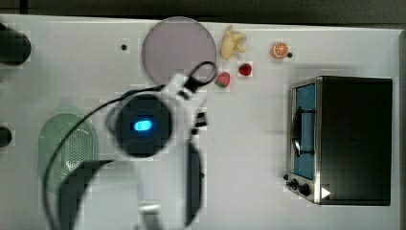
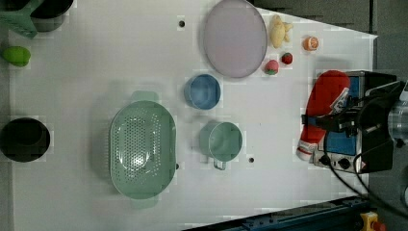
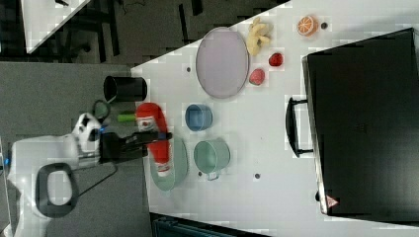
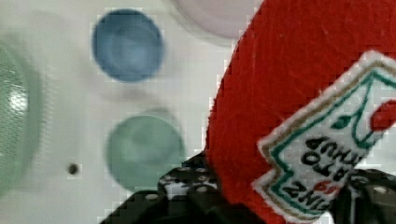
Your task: Pick Ketchup from the table and place it in strainer.
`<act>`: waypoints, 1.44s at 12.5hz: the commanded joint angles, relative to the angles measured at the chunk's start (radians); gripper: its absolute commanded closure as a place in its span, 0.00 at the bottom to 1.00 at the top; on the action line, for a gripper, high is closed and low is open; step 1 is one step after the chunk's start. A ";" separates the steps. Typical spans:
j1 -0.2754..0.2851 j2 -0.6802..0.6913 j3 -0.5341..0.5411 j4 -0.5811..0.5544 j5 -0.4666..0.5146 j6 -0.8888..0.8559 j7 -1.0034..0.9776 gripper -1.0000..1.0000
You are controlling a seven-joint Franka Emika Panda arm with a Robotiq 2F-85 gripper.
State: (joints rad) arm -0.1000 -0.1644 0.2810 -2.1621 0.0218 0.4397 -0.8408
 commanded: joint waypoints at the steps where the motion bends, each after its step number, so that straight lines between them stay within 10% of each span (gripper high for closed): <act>1: 0.054 0.069 0.128 0.004 0.059 -0.018 0.285 0.39; 12: 0.110 0.490 0.435 0.008 0.030 0.497 0.888 0.39; 16: 0.130 0.624 0.411 0.008 -0.035 0.629 0.904 0.03; 18: 0.123 0.601 0.404 0.011 -0.031 0.627 0.934 0.00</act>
State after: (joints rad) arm 0.0322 0.4800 0.6851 -2.1836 0.0017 1.0361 0.0121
